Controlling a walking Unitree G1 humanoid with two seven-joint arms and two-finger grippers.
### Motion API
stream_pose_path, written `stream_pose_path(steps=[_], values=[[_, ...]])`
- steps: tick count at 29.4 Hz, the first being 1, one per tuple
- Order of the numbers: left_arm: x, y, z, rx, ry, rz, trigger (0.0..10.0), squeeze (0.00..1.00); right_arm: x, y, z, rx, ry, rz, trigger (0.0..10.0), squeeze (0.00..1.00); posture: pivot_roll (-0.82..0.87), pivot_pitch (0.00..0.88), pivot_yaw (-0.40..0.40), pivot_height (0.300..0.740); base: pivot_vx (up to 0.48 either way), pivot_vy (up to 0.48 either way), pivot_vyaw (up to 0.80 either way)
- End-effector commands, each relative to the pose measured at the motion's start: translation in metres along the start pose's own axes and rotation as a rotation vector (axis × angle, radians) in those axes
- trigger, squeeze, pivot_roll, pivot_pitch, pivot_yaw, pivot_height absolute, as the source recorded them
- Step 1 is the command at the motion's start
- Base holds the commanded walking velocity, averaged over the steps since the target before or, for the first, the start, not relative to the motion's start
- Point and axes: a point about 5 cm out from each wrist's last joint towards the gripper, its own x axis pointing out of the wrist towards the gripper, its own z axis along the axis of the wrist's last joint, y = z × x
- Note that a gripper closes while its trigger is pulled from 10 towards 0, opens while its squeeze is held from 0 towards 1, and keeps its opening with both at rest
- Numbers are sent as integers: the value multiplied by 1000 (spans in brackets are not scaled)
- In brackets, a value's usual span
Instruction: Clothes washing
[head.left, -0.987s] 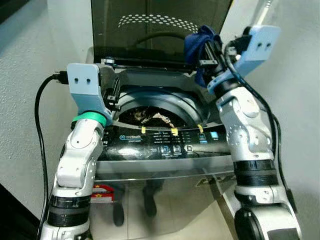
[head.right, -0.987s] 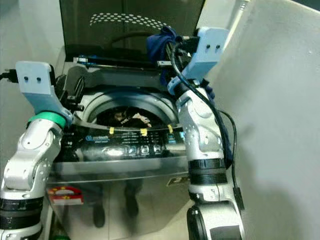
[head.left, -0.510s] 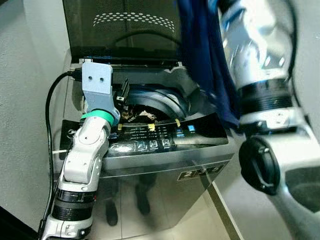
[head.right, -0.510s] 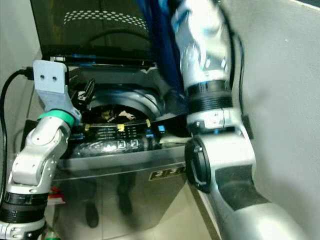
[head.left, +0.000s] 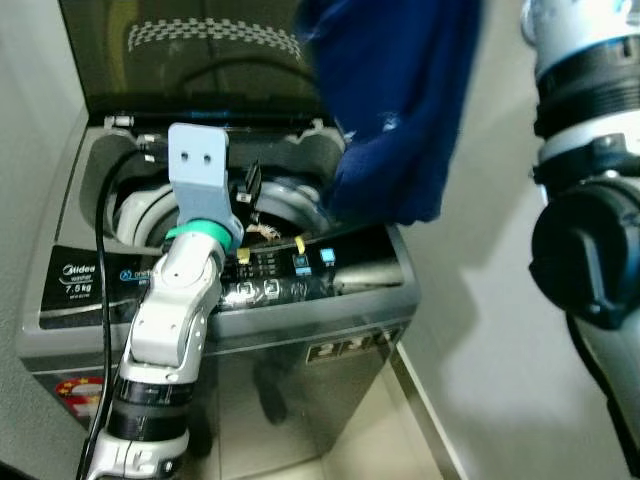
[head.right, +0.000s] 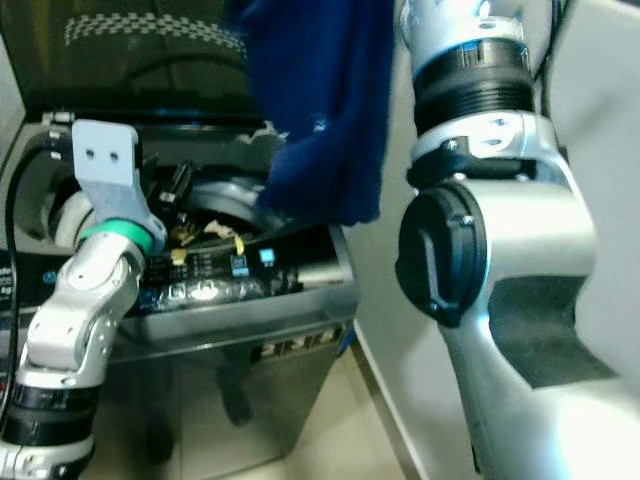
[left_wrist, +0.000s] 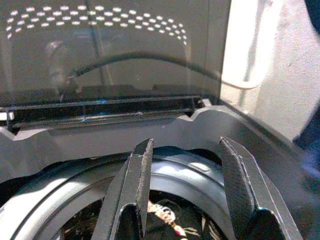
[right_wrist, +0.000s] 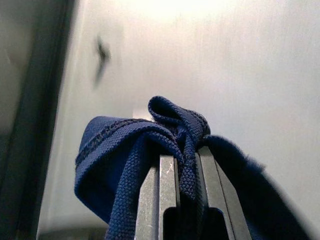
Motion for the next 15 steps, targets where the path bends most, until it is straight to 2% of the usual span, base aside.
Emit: stream_pose_path(steps=[1,2,3,4,5,6,8,9,11,15], values=[[-3,1,-4,17,18,6,10000,0,-14,7,-44,5,167,23,10000,0,40,31,-97,740,0,0,0],[-3,1,-4,22,20,2,10000,0,-27,12,-71,1,284,45,10000,0,43,33,-97,740,0,0,0],[-3,1,-5,26,21,-1,10000,0,-36,15,-88,-1,357,61,10000,0,43,33,-97,740,0,0,0],[-3,1,-4,28,21,-4,10000,0,-51,23,-114,-23,490,125,10000,0,43,33,-97,740,0,0,0],[-3,0,-4,27,20,-8,10000,0,-75,33,-144,-66,656,240,10000,0,46,36,-100,740,0,0,0],[-3,0,-4,27,20,-8,10000,0,-75,33,-144,-66,656,240,10000,0,46,36,-100,740,0,0,0],[-3,-1,-4,30,22,-13,10000,0,-93,39,-162,-90,755,326,10000,0,46,36,-100,740,0,0,0],[-3,-1,-4,30,22,-13,10000,0,-93,39,-162,-90,755,326,10000,0,46,36,-100,740,0,0,0],[-4,-1,-4,35,26,-21,10000,0,-113,43,-180,-86,838,367,10000,0,48,38,-100,740,0,0,0],[-5,-2,-5,40,32,-30,10000,0,-117,46,-184,-83,853,382,10000,0,47,41,-95,740,0,0,0]])
